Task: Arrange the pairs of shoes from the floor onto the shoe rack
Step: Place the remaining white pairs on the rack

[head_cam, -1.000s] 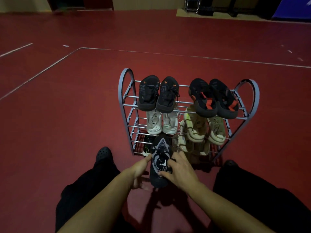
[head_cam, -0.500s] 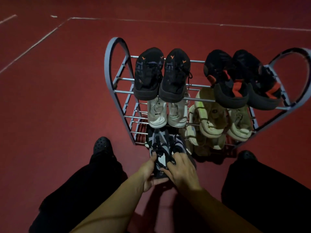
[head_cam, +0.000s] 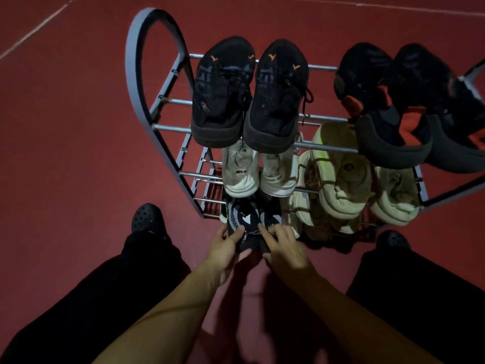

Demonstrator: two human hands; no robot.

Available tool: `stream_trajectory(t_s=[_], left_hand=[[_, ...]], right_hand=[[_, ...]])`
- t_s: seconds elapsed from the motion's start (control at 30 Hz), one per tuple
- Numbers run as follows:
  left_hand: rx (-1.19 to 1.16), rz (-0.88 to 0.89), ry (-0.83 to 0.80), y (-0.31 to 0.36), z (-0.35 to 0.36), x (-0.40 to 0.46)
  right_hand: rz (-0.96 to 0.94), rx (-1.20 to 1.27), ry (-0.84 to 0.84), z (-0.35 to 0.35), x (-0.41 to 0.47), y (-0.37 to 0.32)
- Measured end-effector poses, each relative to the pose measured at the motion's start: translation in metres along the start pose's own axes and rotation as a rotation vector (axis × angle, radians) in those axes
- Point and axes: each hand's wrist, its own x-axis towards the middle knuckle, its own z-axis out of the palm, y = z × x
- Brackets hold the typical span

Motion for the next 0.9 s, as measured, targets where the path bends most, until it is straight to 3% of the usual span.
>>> stream_trajectory(t_s=[0.07, 0.23, 0.33, 0.4, 0.47, 0.63, 0.9], left_hand=[[-0.012, -0.027, 0.016, -0.003, 0.003, 0.003], [0.021, -0.06, -0.008, -0.007, 0.005, 0.011], [0.024, -0.078, -0.069, -0.012, 0.003, 0.012], [-0.009, -0.081, -0.077, -0.018, 0.0, 0.013], [-0.07, -0.075, -0.061, -0.023, -0.003, 0.015], [-0.223, -0.057, -0.071, -0.022, -0.003, 0.016], [-0.227, 0.079, -0.082, -0.009, 0.007, 0.024]], right_hand=[[0.069, 0.133, 0.019, 0.002, -0.004, 0.004], [0.295, 0.495, 0.265, 0.011, -0.012, 0.006], [0.563, 0.561, 0.235, 0.027, -0.016, 0.008], [0.612, 0.652, 0.244, 0.032, -0.017, 0.01], [0.674, 0.842, 0.139, 0.028, -0.013, 0.008], [0.641, 1.047, -0.02, 0.016, -0.013, 0.01], [0.586, 0.957, 0.116, 0.011, -0.01, 0.013]])
